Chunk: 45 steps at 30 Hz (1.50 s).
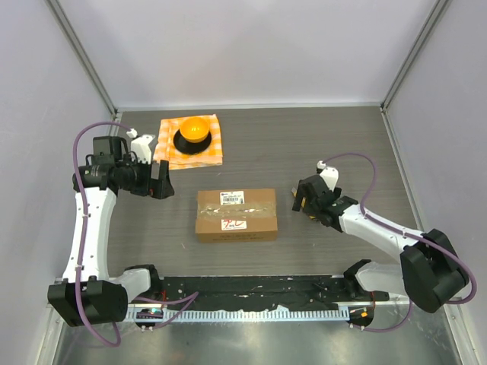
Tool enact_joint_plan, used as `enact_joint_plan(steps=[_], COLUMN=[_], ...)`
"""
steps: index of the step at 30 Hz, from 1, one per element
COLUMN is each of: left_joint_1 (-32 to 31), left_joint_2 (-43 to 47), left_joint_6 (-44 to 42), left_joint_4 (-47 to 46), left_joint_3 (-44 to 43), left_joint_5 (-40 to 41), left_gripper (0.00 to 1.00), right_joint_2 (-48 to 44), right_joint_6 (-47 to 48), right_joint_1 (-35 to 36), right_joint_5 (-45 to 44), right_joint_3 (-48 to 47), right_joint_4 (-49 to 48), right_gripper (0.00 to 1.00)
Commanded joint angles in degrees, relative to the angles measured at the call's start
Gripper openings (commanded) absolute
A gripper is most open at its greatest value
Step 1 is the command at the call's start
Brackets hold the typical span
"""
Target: Unpack the express box
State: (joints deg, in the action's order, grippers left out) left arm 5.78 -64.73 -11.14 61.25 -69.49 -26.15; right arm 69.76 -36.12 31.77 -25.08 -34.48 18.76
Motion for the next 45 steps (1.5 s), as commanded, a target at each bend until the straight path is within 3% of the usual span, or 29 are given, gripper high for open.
enact_joint_plan(steps=[1,13,22,25,32,34,41,45], left_joint_1=[0.28,0.46,0.28,0.37,0.28,0.20,-0.07,-0.94], left_joint_2=[0.74,3.12,4.26,4.61,5.40,5.84,16.12,17.01], left_joint_6=[-0.99,-2.05,-2.93,-2.93,-5.63,-7.58,-18.03,-29.01], left_joint_4=[0.62,1.94,3.26,3.52,6.15,7.83,1.86,4.40], left_joint_3=[-0.47,-0.20,-0.20,-0.47,-2.13,-2.84,0.93,1.12], left_joint_5=[-2.24,-2.50,-3.03,-3.56,-8.03,-11.02,-23.49,-32.19], left_gripper=[1.00,1.00,1.00,1.00,1.00,1.00,1.00,1.00], right_joint_2=[2.21,8.90,11.89,11.63,9.18,6.99,-4.89,-4.73], right_joint_6=[0.00,-2.20,-4.40,-5.28,-6.16,-5.46,-0.80,0.00], right_joint_1=[0.22,0.22,1.10,1.98,2.86,2.86,2.95,2.95], right_joint_5=[0.47,-1.29,-1.90,-2.16,-1.47,-0.33,13.72,30.90], right_joint_3=[-0.15,-2.34,-2.26,-1.47,-0.41,-1.37,-9.72,-16.83], right_joint_4=[-5.22,-5.76,-5.84,-6.46,-5.59,-4.44,0.47,1.80], right_gripper=[0.87,0.82,0.69,0.61,0.28,0.22,0.08,0.06])
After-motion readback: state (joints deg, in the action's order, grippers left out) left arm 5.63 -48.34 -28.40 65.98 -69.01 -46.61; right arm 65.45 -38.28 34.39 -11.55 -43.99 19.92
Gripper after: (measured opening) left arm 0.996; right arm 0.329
